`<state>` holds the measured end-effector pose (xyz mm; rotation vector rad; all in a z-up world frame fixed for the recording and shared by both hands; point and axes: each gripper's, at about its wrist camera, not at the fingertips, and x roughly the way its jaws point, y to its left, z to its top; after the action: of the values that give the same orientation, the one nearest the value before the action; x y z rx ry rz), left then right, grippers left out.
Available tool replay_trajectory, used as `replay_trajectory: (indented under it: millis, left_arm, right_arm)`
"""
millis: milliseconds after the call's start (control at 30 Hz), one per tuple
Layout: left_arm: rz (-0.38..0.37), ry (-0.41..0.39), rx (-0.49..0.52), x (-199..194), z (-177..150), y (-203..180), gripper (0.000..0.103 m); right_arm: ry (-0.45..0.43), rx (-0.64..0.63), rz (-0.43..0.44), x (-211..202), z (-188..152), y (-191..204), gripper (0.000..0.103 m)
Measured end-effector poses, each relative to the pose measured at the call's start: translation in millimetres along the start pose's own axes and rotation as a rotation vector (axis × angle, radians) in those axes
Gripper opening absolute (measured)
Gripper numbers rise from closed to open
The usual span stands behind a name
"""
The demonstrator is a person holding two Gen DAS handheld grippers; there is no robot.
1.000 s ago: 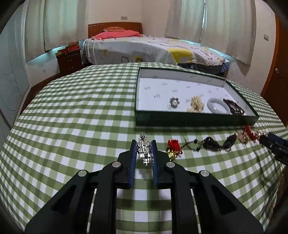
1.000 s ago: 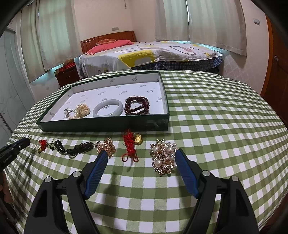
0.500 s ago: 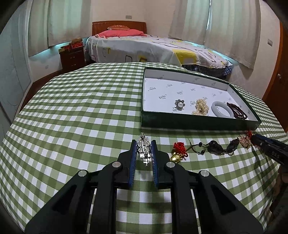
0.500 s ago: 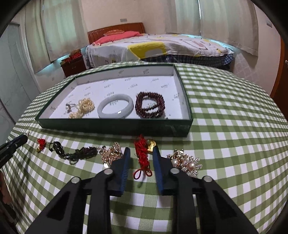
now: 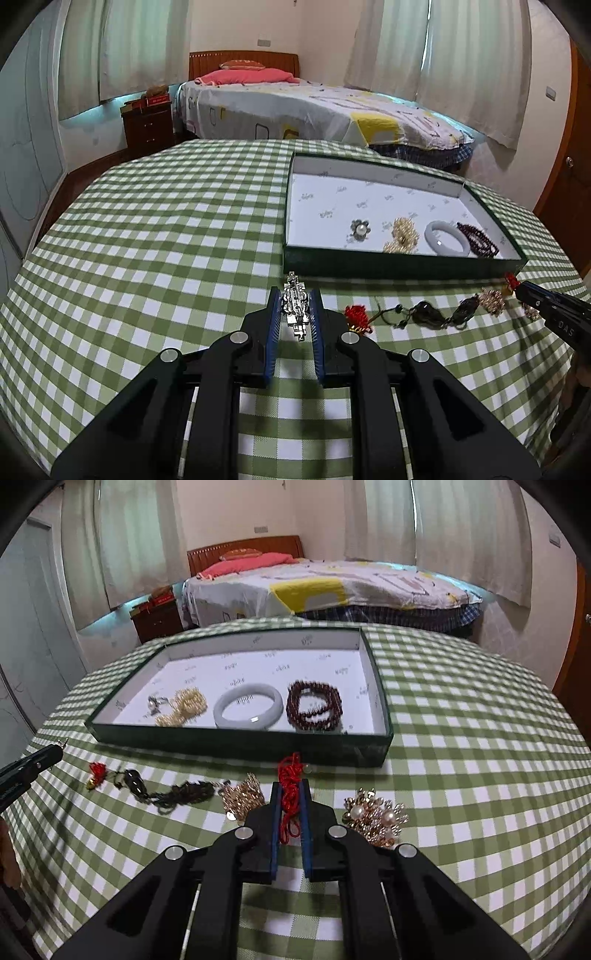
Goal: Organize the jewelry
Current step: 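Carry the silver brooch toward the box while the right gripper grasps the red tassel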
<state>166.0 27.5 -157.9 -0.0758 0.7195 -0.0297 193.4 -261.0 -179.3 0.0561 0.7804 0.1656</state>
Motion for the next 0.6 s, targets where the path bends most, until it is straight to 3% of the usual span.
replay_trajectory:
  millis: [300, 600]
  left_arm:
    - [-0.045, -0.050, -0.018, -15.3, 20.8, -9.1, 0.016]
    - [-0.113, -0.117, -0.014, -7.4, 68.7, -29.9, 0.016]
  right_arm:
    - [-0.090, 0.014, 0.036, -28.7, 25.5, 1.8, 0.009]
    - [-0.201, -0.024, 0.043, -28.7, 78.3, 10.7, 0.009]
